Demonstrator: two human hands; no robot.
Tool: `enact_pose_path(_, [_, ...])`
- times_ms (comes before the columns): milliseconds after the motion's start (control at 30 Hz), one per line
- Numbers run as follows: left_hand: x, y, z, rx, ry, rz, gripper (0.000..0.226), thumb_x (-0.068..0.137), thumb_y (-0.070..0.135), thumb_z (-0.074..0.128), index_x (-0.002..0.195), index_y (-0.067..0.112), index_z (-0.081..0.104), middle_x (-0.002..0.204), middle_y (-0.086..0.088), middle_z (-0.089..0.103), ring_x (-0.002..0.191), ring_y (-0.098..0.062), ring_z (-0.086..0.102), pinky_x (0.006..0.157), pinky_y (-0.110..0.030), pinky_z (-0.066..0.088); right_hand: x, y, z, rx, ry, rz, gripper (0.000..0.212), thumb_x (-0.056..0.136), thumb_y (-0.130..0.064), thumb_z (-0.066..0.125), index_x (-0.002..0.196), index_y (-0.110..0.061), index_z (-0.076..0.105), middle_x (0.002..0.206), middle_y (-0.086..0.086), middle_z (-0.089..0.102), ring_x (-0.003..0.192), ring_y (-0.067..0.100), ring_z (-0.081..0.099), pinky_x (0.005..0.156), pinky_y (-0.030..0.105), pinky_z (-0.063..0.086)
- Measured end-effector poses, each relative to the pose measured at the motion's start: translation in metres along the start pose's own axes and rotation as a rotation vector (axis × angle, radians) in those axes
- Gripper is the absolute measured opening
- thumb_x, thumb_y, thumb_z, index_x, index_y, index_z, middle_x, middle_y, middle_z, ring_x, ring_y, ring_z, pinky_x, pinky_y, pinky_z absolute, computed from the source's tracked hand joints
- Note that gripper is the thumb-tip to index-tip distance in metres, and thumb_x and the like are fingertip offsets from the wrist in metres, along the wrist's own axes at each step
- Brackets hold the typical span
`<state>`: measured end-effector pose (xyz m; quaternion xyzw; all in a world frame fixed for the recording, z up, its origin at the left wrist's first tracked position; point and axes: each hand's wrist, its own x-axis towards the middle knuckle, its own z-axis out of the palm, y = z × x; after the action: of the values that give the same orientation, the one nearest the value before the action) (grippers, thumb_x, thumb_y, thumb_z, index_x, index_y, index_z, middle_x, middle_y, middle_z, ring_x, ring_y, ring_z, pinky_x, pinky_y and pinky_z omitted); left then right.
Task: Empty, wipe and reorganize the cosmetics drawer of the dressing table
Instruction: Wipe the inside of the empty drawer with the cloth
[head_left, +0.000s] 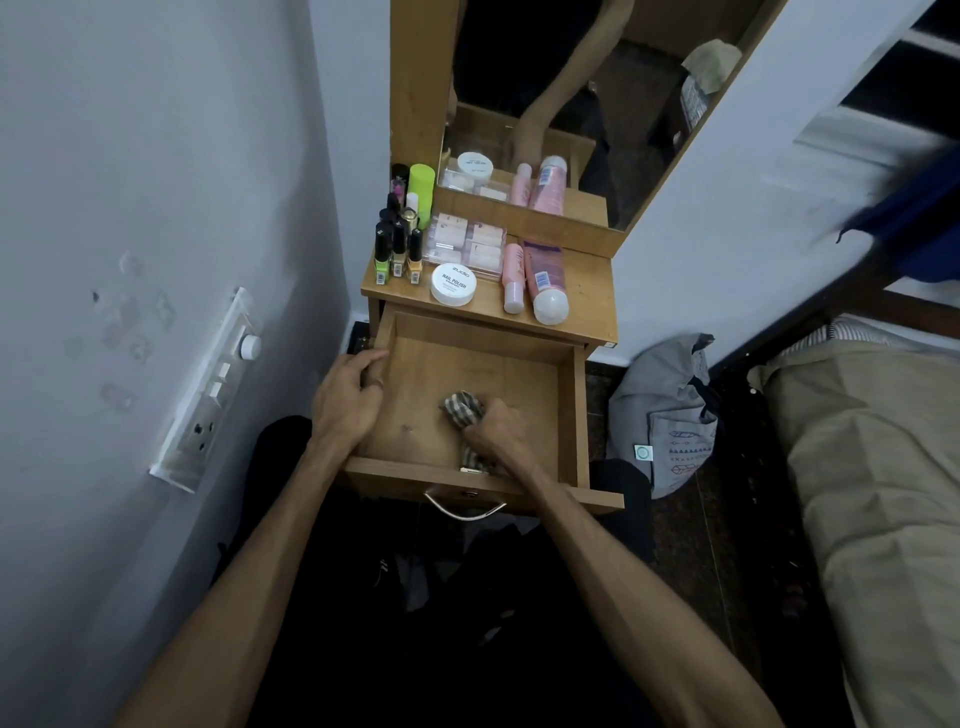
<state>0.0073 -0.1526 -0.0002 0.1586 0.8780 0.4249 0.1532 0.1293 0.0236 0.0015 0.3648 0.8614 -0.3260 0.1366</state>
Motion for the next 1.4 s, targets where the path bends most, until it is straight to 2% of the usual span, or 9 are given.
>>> enact_pose_path(233, [0.001, 0.002, 0.0, -0.027, 0.044, -0.022, 0.04, 0.101, 0.013, 0.046, 0.132, 0.032, 0.065, 0.137, -0.004, 0.057, 0.124, -0.023, 0.054, 0.108, -0.045, 0.045, 0.003, -0.077, 0.045, -0.012, -0.062, -0.097, 0.032, 0.093, -0.029, 0.065, 0.121, -0.011, 0.067, 0.116, 0.015, 0.07, 0.108, 0.035, 0.066, 0.091, 0.043, 0.056])
enact_pose_path(367, [0.002, 0.005, 0.0, -0.028, 0.048, -0.033, 0.039, 0.102, 0.011, 0.048, 0.131, 0.031, 0.065, 0.14, -0.005, 0.057, 0.124, -0.023, 0.054, 0.105, -0.043, 0.045, 0.013, -0.071, 0.03, -0.107, -0.318, -0.137, 0.028, 0.096, -0.031, 0.061, 0.111, -0.01, 0.072, 0.105, 0.01, 0.073, 0.095, 0.029, 0.07, 0.076, 0.035, 0.054])
enact_pose_path(600, [-0.001, 0.001, 0.001, 0.001, 0.046, 0.011, 0.039, 0.1, 0.012, 0.049, 0.131, 0.032, 0.064, 0.135, -0.005, 0.059, 0.12, -0.023, 0.056, 0.103, -0.045, 0.048, -0.004, -0.087, 0.036, -0.422, -0.357, -0.184, 0.03, 0.095, -0.04, 0.055, 0.104, -0.015, 0.068, 0.106, 0.005, 0.069, 0.097, 0.029, 0.066, 0.094, 0.041, 0.053])
enact_pose_path(667, [0.0, 0.003, 0.001, 0.018, 0.032, 0.003, 0.039, 0.101, 0.013, 0.049, 0.133, 0.031, 0.062, 0.134, -0.005, 0.058, 0.119, -0.023, 0.056, 0.101, -0.043, 0.048, -0.004, -0.086, 0.028, -0.37, -0.425, -0.148, 0.03, 0.098, -0.037, 0.053, 0.089, -0.011, 0.066, 0.089, 0.004, 0.067, 0.082, 0.027, 0.064, 0.079, 0.035, 0.053])
enact_pose_path(833, [-0.001, 0.001, 0.0, 0.072, -0.014, -0.01, 0.042, 0.101, 0.016, 0.052, 0.14, 0.032, 0.057, 0.133, -0.005, 0.056, 0.116, -0.022, 0.055, 0.104, -0.049, 0.048, -0.009, -0.067, 0.002, -0.244, -0.5, -0.102, 0.046, 0.1, -0.037, 0.043, 0.126, -0.005, 0.063, 0.126, 0.015, 0.064, 0.111, 0.032, 0.063, 0.093, 0.039, 0.049])
enact_pose_path(1033, [-0.002, 0.002, 0.0, 0.105, -0.02, 0.0, 0.044, 0.1, 0.015, 0.052, 0.141, 0.031, 0.055, 0.131, -0.006, 0.056, 0.114, -0.022, 0.056, 0.102, -0.048, 0.049, -0.023, -0.03, -0.043, 0.068, -0.631, -0.118, 0.005, 0.08, -0.023, 0.051, 0.076, -0.02, 0.053, 0.077, -0.002, 0.054, 0.063, 0.014, 0.045, 0.064, 0.031, 0.041])
enact_pose_path(1200, [-0.005, 0.005, -0.002, 0.118, -0.018, 0.018, 0.043, 0.101, 0.016, 0.049, 0.141, 0.029, 0.056, 0.13, -0.008, 0.056, 0.116, -0.026, 0.056, 0.104, -0.051, 0.048, -0.057, -0.024, -0.088, 0.455, -0.797, -0.169, 0.009, 0.081, -0.017, 0.06, 0.085, -0.01, 0.064, 0.077, 0.001, 0.069, 0.064, 0.013, 0.064, 0.055, 0.02, 0.051])
enact_pose_path(1300, [-0.006, 0.005, -0.003, 0.117, -0.023, 0.031, 0.044, 0.099, 0.014, 0.049, 0.141, 0.028, 0.056, 0.129, -0.009, 0.057, 0.115, -0.027, 0.056, 0.104, -0.052, 0.047, -0.087, -0.025, -0.093, 0.182, -0.882, -0.431, 0.01, 0.091, -0.012, 0.062, 0.087, -0.004, 0.064, 0.075, 0.004, 0.063, 0.062, 0.012, 0.06, 0.057, 0.023, 0.05])
enact_pose_path(1400, [-0.006, 0.005, -0.002, 0.122, -0.037, 0.03, 0.045, 0.098, 0.015, 0.051, 0.141, 0.029, 0.056, 0.129, -0.008, 0.057, 0.115, -0.026, 0.056, 0.103, -0.051, 0.048, -0.106, -0.018, -0.08, -0.241, -0.689, -0.521, 0.014, 0.084, -0.019, 0.071, 0.074, -0.029, 0.071, 0.075, -0.002, 0.065, 0.069, 0.011, 0.058, 0.062, 0.031, 0.045])
